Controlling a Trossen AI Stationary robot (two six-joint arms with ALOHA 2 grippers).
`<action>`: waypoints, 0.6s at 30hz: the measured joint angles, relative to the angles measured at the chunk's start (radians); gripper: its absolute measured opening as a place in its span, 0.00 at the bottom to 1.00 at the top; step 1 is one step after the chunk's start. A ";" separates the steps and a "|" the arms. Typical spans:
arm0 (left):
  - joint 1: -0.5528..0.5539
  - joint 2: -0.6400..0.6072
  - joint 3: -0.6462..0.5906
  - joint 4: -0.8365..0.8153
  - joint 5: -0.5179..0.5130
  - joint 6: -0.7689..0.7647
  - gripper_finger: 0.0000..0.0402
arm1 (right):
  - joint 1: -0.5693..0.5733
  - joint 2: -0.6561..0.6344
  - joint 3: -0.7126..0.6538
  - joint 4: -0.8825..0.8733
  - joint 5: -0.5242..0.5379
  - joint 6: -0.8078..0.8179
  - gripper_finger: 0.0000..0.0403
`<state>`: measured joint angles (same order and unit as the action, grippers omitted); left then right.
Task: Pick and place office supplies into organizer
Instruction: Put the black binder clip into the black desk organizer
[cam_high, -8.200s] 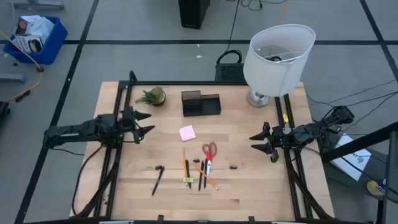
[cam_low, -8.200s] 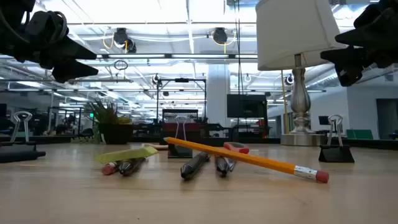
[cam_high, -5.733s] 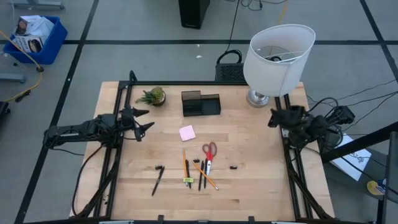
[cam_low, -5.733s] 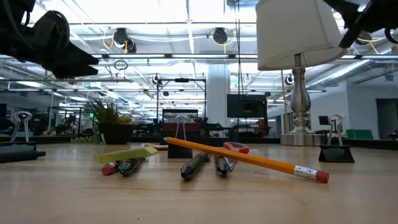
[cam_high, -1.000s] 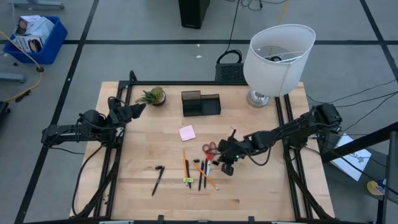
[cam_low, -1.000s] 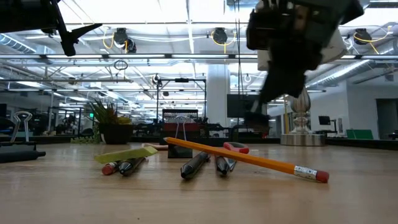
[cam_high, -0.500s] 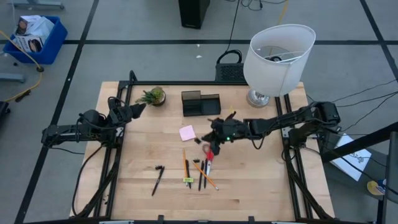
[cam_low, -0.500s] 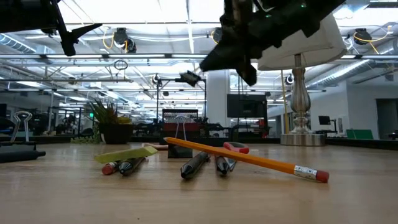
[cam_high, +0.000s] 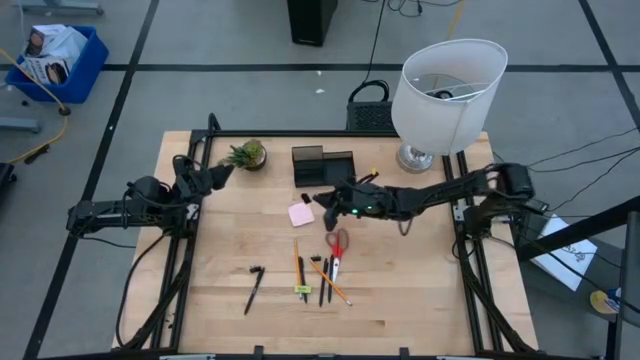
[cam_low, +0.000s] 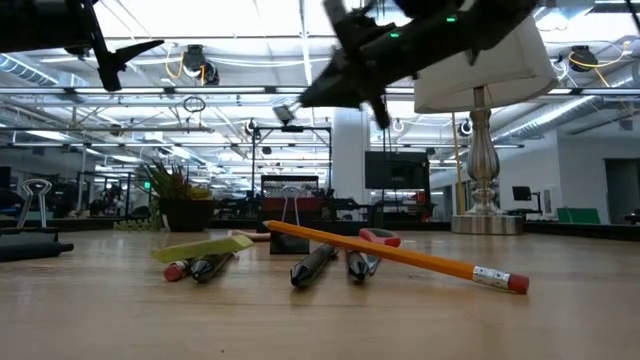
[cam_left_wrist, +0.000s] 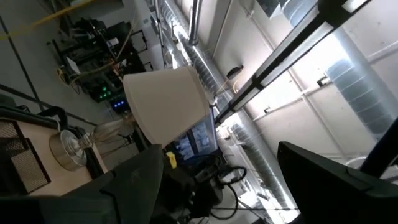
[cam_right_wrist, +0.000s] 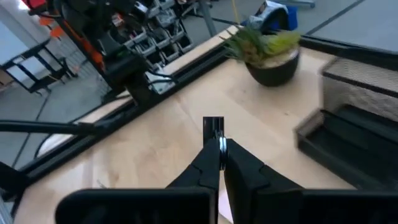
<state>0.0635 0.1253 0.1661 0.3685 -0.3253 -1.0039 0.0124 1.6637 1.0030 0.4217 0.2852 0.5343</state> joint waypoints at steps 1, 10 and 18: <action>0.001 0.000 0.000 0.000 -0.008 0.000 0.80 | 0.000 0.029 0.031 -0.002 0.001 -0.013 0.01; 0.000 0.000 0.000 0.028 -0.009 -0.020 0.80 | -0.079 0.154 0.169 -0.149 0.161 -0.009 0.01; 0.000 0.000 0.000 0.026 -0.008 -0.020 0.80 | -0.158 0.155 0.169 -0.204 0.151 0.021 0.01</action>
<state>0.0639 0.1253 0.1665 0.3950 -0.3338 -1.0241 -0.1453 1.8191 1.1721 0.2172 0.4361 0.5549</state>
